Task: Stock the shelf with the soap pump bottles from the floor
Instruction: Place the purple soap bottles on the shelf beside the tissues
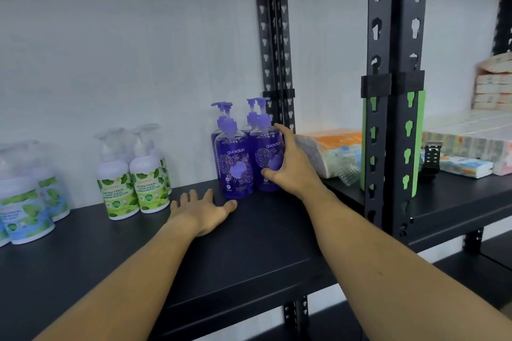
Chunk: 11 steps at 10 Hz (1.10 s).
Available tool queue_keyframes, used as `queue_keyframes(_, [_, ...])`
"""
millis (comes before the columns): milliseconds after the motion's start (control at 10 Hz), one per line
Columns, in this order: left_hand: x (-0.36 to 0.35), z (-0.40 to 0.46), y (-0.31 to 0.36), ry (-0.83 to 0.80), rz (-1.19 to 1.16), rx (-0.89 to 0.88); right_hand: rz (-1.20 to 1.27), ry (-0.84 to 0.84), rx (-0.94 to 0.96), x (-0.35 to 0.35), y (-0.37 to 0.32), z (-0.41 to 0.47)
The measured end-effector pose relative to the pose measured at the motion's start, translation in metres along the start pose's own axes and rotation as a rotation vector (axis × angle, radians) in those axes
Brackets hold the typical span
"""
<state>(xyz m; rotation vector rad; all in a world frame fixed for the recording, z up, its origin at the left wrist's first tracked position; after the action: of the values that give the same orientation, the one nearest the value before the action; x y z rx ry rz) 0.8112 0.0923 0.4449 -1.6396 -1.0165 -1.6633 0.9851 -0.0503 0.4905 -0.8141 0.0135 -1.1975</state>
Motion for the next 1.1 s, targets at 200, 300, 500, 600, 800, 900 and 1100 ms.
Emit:
queue_keyframes(200, [0.0007,0.0000,-0.0001,0.003,-0.010,-0.002,-0.014,0.005,-0.004,0.0014,0.0010,0.0009])
queue_keyframes(300, [0.0005,0.0000,-0.0001,0.006,-0.010,-0.001,-0.038,0.007,-0.002,0.0006,-0.0001,0.0016])
queue_keyframes(500, [-0.0003,0.0019,-0.0001,0.019,-0.003,0.000,-0.060,0.003,0.002,-0.0015,0.0003,0.0037])
queue_keyframes(600, [-0.0002,0.0026,-0.0001,0.018,-0.002,-0.001,-0.056,0.002,0.000,-0.0020,0.0011,0.0038])
queue_keyframes(800, [-0.0010,0.0029,-0.0017,0.018,-0.001,-0.001,-0.064,0.007,0.001,-0.0019,0.0012,0.0036])
queue_keyframes(900, [-0.0004,0.0031,-0.0007,0.016,-0.002,-0.002,-0.065,0.007,0.005,-0.0015,0.0013,0.0039])
queue_keyframes(1100, [-0.0009,0.0034,0.0000,0.021,0.005,0.000,-0.063,0.017,-0.008,-0.0029,0.0015,0.0030])
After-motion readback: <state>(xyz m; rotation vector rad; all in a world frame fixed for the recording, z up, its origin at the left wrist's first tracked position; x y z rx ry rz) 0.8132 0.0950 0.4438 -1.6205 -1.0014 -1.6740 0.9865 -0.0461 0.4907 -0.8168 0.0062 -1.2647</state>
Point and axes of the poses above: each hand's wrist, its own z-axis towards the middle knuckle, its own x-axis out of the back of the hand, y = z × x, the point moved 5 cm from there along z, towards the middle knuckle, and after that the axes turned 8 degrees about x, right-handed, at the moved point
